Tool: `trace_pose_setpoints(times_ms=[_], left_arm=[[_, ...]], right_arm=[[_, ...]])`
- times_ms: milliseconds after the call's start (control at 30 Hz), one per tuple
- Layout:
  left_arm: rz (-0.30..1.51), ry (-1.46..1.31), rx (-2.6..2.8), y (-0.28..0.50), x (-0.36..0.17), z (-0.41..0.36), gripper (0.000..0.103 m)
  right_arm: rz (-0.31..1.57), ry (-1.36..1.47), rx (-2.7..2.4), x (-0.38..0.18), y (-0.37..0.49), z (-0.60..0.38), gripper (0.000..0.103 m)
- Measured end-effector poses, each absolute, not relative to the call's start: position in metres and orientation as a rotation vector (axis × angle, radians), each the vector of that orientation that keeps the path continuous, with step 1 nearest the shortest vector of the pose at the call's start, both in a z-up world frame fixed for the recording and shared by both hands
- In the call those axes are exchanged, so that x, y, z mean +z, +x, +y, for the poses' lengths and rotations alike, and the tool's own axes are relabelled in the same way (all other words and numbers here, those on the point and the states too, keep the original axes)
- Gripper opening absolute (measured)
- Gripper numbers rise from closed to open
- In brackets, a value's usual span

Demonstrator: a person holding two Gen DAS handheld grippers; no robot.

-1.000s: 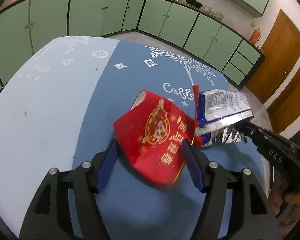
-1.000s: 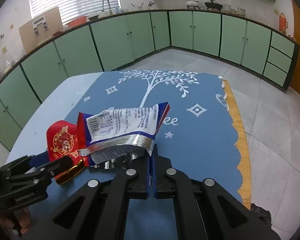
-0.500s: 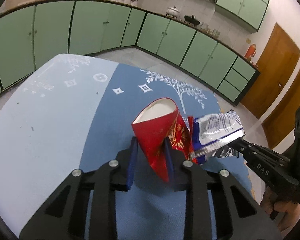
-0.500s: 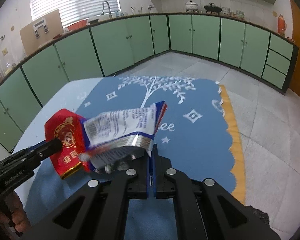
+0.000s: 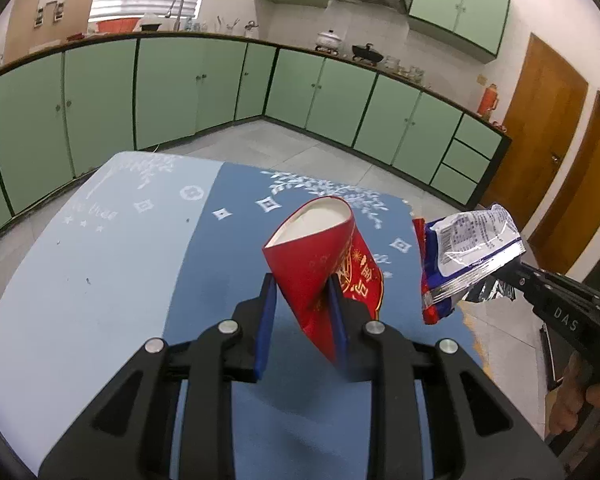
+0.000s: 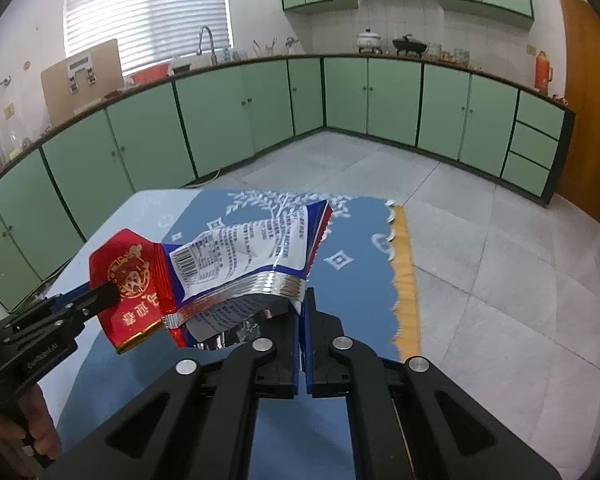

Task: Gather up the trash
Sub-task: 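Carry the red packet and foil wrapper over the black bin with both grippers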

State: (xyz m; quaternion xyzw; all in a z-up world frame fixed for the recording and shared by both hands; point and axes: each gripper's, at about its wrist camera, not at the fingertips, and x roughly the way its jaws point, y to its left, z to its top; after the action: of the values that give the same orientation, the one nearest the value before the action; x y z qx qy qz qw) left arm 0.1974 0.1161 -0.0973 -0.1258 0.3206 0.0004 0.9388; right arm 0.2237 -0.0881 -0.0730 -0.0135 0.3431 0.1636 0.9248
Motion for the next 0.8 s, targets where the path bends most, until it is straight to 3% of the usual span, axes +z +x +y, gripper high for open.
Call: trace_pose_setpoints(times_ms=[800], left_arm=[[0.612,-0.074,-0.270,0.139,-0.059,-0.039,0.024]], right_arm=[[0.621,0.031,0.133,-0.034,0.126,-0.223,0.002]])
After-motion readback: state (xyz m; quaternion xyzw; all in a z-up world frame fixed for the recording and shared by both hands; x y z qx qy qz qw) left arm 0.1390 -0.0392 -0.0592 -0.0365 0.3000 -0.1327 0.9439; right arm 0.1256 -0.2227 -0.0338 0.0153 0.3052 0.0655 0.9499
